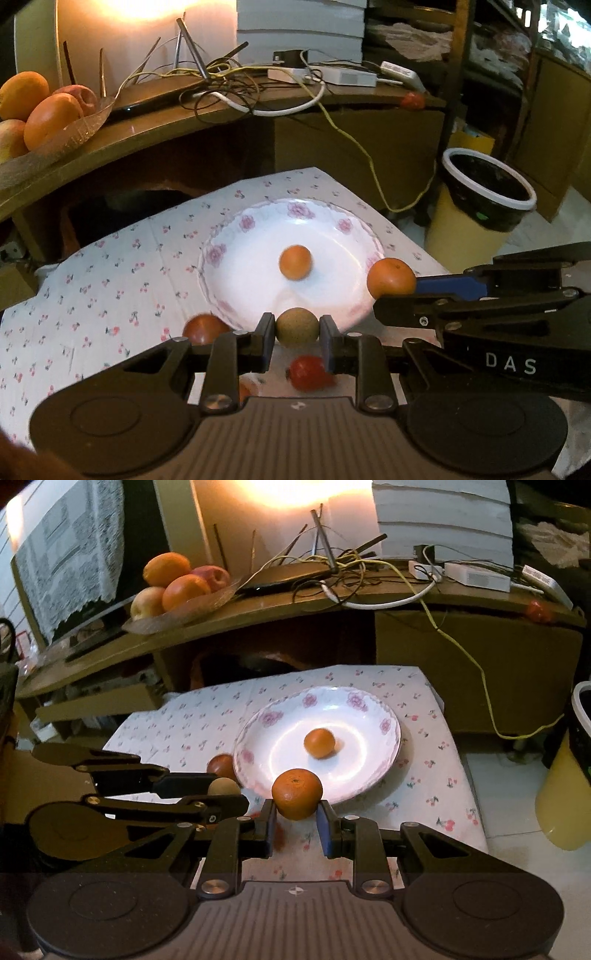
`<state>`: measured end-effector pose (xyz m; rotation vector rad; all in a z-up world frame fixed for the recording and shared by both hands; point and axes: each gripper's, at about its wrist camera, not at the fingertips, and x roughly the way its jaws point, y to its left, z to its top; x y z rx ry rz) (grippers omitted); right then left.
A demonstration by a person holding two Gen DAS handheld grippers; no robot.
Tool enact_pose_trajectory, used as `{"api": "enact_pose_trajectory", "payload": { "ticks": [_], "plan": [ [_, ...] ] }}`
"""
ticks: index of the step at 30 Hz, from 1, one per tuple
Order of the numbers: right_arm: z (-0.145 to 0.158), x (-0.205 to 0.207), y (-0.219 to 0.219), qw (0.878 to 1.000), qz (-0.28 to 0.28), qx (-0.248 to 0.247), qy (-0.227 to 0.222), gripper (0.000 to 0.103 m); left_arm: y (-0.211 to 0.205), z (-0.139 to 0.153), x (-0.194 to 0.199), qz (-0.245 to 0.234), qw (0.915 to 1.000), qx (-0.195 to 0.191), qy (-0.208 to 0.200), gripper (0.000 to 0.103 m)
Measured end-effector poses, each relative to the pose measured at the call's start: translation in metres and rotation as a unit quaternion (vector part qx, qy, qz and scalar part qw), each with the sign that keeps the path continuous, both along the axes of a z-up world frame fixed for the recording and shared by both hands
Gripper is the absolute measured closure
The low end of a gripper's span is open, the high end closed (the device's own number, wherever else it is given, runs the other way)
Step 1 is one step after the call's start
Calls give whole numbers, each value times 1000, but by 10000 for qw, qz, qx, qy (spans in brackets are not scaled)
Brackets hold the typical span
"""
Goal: Organize fruits
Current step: 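Carry the tangerine into the plate and open the right gripper while the left carries the kiwi, then lower the kiwi into the plate and open the left gripper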
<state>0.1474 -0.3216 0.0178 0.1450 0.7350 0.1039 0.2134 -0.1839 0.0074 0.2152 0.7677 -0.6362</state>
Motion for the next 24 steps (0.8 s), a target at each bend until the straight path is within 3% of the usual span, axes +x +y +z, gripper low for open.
{"api": "enact_pose_trajectory", "payload": {
  "ticks": [13,24],
  "plan": [
    [-25,58,-5,9996,-106,-182,177,77,-5,-26,50,332,9993,144,42,73],
    [-34,72,-5,9989,-97,-363,278,69,-5,-29,50,385,9990,209,-17,68]
  ]
}}
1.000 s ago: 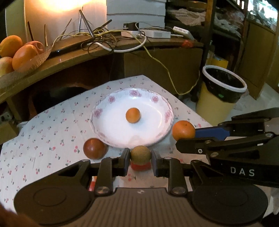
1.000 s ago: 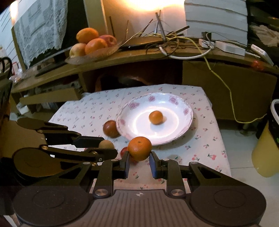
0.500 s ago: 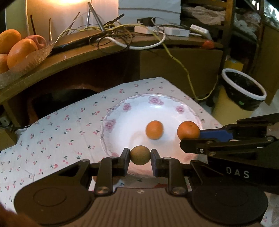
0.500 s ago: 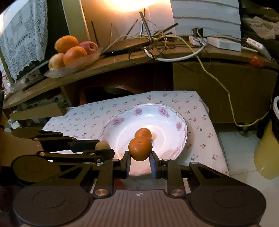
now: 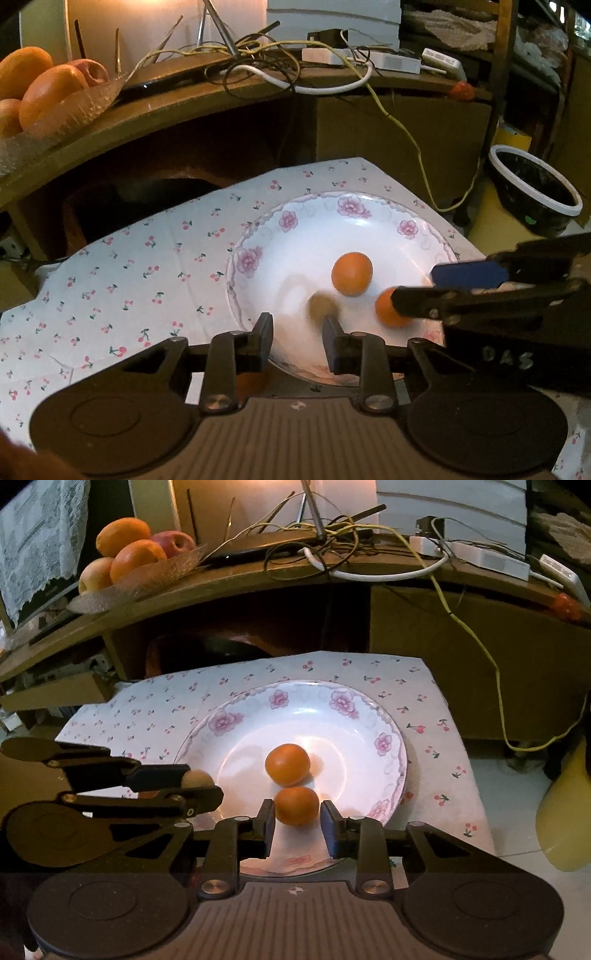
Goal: Organize fruits
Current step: 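Lower the kiwi into the plate and open the left gripper, then pull both grippers back from the plate toward the remaining fruit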
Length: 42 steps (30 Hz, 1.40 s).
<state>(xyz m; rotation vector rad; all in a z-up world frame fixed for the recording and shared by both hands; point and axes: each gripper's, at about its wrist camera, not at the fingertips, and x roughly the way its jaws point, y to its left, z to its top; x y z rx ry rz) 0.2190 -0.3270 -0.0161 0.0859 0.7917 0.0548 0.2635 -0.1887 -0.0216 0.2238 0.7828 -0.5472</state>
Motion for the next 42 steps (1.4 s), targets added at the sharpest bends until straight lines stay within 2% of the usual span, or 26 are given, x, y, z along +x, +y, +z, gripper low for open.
{"api": "enact_pose_trajectory", "payload": {
  "ticks": [3,10,18,28,34,42],
  "plan": [
    [9,-4,-2,9998,-19,-71,-164,64,3,7,-1,42,10000,-59,-62,67],
    [23,-12,-10,9994,-180,21,-306,63,4,22,-7,30,9996,-210,-203,66],
    [35,-20,0,9990,-186,-92,-385,62,15,44,-20,26,9985,-433,-339,66],
    [55,-59,6,9980,-346,63,-525,62,29,72,-64,-35,9966,-660,-494,66],
    [65,-88,13,9973,-370,139,-614,61,40,76,-93,-29,9966,-679,-471,65],
    [61,-113,27,9982,-274,185,-504,61,60,79,-120,80,9964,-726,-428,64]
  ]
}}
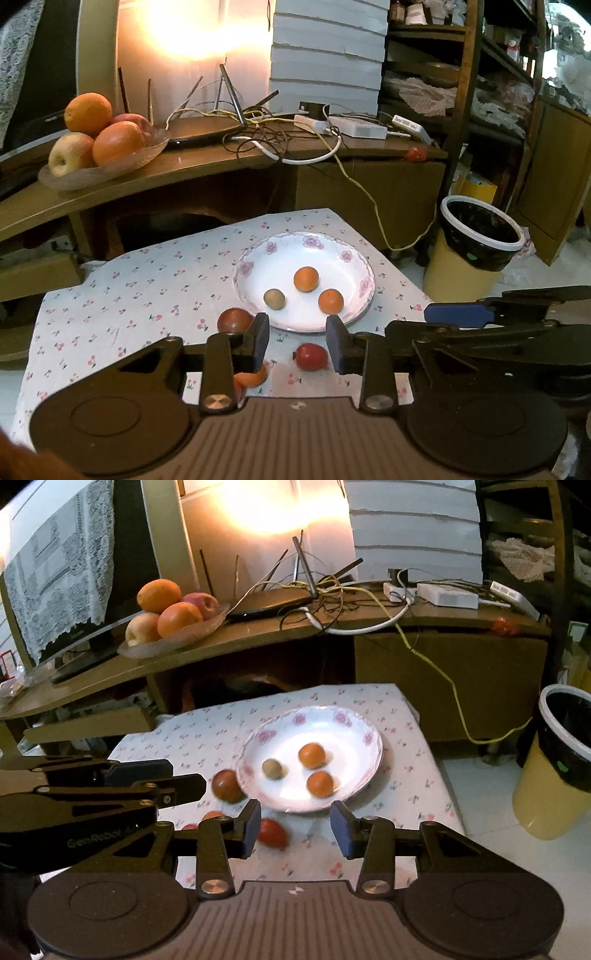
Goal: Organize fruits
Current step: 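Pull both grippers back from the plate toward the remaining fruit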
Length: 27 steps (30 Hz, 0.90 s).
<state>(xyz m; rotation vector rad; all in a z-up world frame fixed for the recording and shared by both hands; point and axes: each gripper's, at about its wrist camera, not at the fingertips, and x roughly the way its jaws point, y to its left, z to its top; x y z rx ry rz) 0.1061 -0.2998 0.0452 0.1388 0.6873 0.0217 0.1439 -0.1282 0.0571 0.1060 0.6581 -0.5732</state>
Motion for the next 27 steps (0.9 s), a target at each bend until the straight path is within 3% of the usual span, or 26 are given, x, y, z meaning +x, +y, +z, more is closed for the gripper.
{"api": "enact_pose_trajectory", "payload": {
  "ticks": [19,27],
  "plan": [
    [-13,-2,18,9997,225,-11,119,60,13,-12,-6,-43,9997,208,70,60],
    [-18,-7,13,9995,250,15,191,60,44,-28,-12,107,9989,420,204,60]
  ]
}}
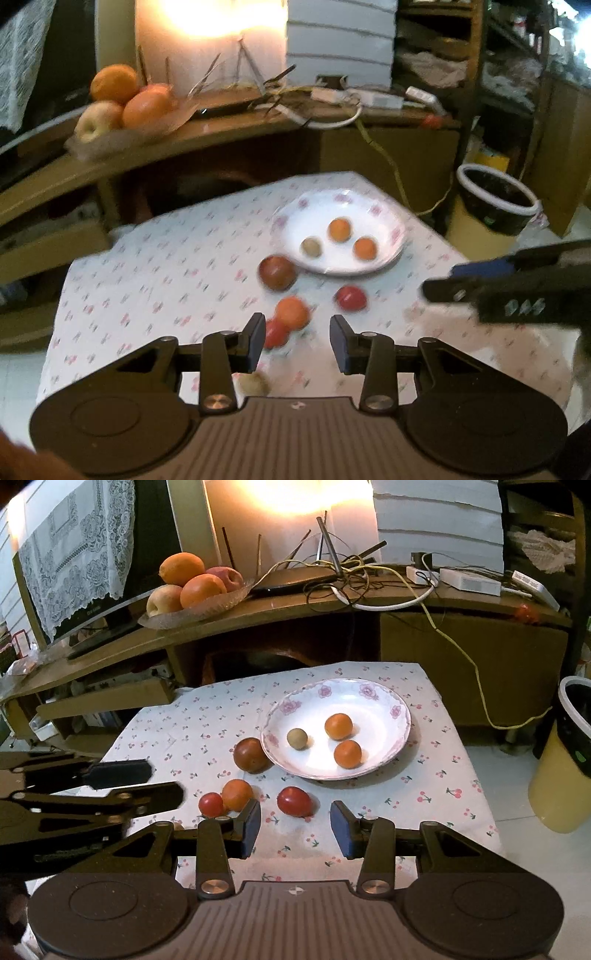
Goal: Organize fruits
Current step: 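Pull both grippers back from the plate toward the remaining fruit, then close the left gripper on a brown kiwi while the right closes on a red tomato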
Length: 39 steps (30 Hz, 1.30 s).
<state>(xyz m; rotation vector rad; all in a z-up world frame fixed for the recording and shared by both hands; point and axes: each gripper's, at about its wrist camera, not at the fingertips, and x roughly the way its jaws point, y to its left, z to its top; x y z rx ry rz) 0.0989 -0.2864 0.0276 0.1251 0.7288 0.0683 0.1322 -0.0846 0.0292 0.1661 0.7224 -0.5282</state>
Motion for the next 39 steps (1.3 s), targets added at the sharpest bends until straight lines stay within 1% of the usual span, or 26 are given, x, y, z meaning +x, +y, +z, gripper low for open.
{"api": "enact_pose_trajectory", "payload": {
  "ticks": [3,6,9,13,19,24,29,31,33,35,37,39],
  "plan": [
    [-4,-2,-2,10000,18,-37,53,60,12,-12,-1,68,9998,113,132,60],
    [-10,-1,-1,9998,86,-74,143,60,18,-22,-2,33,9994,231,250,60],
    [-19,0,2,9994,165,-195,215,60,21,-30,-5,-50,9990,292,325,59],
    [-32,9,6,9987,273,-197,374,60,18,-41,-3,-141,9983,385,415,59],
    [-46,33,16,9973,519,-342,381,60,15,-45,6,-200,9981,314,484,59],
    [-53,49,21,9959,699,-478,311,60,13,-52,11,-201,9978,341,536,59],
    [-66,62,23,9951,788,-452,387,60,12,-59,16,-197,9972,396,600,59],
    [-69,66,25,9947,794,-530,373,56,12,-61,18,-200,9971,379,624,59],
    [-71,69,25,9947,766,-598,347,56,11,-64,20,-210,9971,372,628,59],
    [-72,74,22,9954,698,-557,348,56,9,-66,22,-215,9970,387,642,59],
    [-75,79,19,9955,621,-555,443,64,8,-68,23,-191,9971,432,599,57],
    [-77,80,19,9955,616,-566,438,65,9,-70,24,-174,9973,422,571,57]
  ]
}}
